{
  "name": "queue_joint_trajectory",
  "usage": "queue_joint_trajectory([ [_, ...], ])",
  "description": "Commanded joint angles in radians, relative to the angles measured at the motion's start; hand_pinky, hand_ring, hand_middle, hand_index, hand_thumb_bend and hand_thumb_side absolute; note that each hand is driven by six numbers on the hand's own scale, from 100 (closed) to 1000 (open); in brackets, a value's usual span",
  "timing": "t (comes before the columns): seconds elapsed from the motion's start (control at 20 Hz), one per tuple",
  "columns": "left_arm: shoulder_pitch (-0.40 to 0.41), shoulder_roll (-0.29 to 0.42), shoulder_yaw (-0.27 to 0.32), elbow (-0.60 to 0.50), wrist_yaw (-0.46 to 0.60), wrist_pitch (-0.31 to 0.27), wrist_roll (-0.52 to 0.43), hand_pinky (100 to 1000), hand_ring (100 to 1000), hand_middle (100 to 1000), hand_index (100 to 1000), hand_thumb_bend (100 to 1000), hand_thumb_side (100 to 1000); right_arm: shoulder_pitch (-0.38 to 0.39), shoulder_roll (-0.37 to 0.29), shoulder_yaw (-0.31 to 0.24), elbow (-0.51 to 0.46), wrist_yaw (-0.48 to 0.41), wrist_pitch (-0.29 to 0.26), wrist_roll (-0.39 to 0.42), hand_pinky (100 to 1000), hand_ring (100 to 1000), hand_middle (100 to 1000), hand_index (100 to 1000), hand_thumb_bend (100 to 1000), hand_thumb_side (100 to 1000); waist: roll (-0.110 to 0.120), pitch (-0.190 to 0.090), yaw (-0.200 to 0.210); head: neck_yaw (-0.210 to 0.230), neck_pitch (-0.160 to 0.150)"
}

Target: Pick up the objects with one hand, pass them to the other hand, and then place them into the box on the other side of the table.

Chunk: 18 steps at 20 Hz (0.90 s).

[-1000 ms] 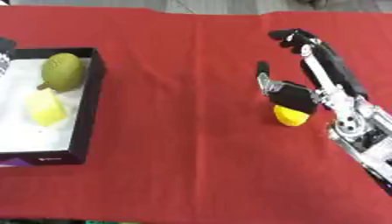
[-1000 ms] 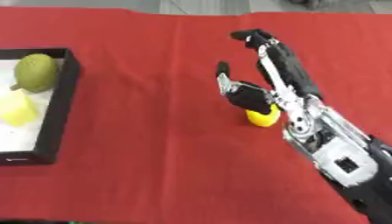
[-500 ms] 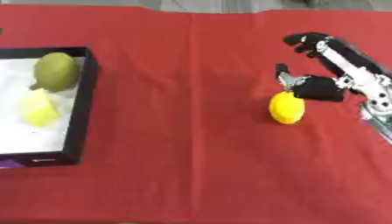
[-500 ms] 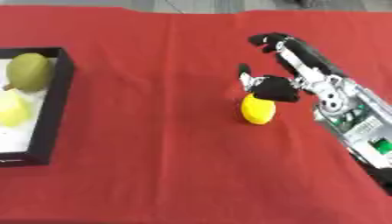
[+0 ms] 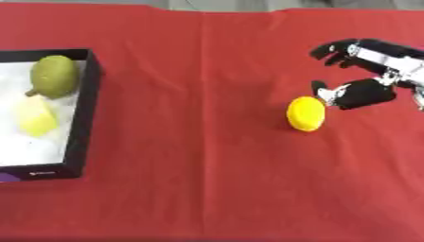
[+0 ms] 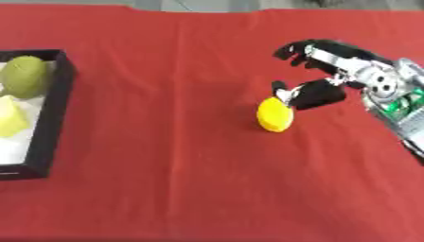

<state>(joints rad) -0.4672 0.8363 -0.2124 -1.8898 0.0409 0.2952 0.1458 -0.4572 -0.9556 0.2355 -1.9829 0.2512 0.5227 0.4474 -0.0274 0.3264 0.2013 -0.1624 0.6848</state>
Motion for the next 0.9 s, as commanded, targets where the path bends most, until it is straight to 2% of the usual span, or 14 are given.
queue_joint_trajectory([
  [0.05,-0.018,0.030,0.013,-0.009,-0.008,0.005,0.001,886,770,762,773,100,914,-0.009,-0.039,-0.006,-0.017,0.013,0.010,0.029,905,899,891,927,100,284,0.001,-0.022,0.003,-0.007,-0.001],
  [0.35,-0.026,0.027,0.009,-0.009,-0.006,0.006,0.002,886,769,760,770,100,914,-0.002,-0.031,0.018,-0.017,0.056,0.025,0.067,910,903,887,934,100,248,0.000,-0.018,0.008,-0.012,-0.003],
  [0.5,-0.027,0.025,0.010,-0.010,-0.005,0.007,0.003,887,768,759,769,100,912,0.006,-0.030,0.030,-0.017,0.074,0.031,0.094,918,909,886,937,100,188,0.000,-0.016,0.010,-0.014,-0.002],
  [0.6,-0.027,0.024,0.011,-0.011,-0.004,0.007,0.005,886,768,758,769,100,911,0.011,-0.030,0.033,-0.017,0.084,0.032,0.119,921,910,885,938,100,101,0.000,-0.015,0.010,-0.014,0.000],
  [0.7,-0.027,0.024,0.011,-0.011,-0.003,0.007,0.007,886,768,758,769,100,911,0.014,-0.030,0.032,-0.017,0.092,0.034,0.141,922,910,874,939,100,100,0.001,-0.014,0.011,-0.015,0.000],
  [0.9,-0.025,0.023,0.011,-0.008,-0.004,0.010,0.008,886,768,757,769,100,914,0.020,-0.032,0.030,-0.017,0.113,0.044,0.171,926,909,874,937,154,100,0.001,-0.012,0.011,-0.017,-0.001],
])
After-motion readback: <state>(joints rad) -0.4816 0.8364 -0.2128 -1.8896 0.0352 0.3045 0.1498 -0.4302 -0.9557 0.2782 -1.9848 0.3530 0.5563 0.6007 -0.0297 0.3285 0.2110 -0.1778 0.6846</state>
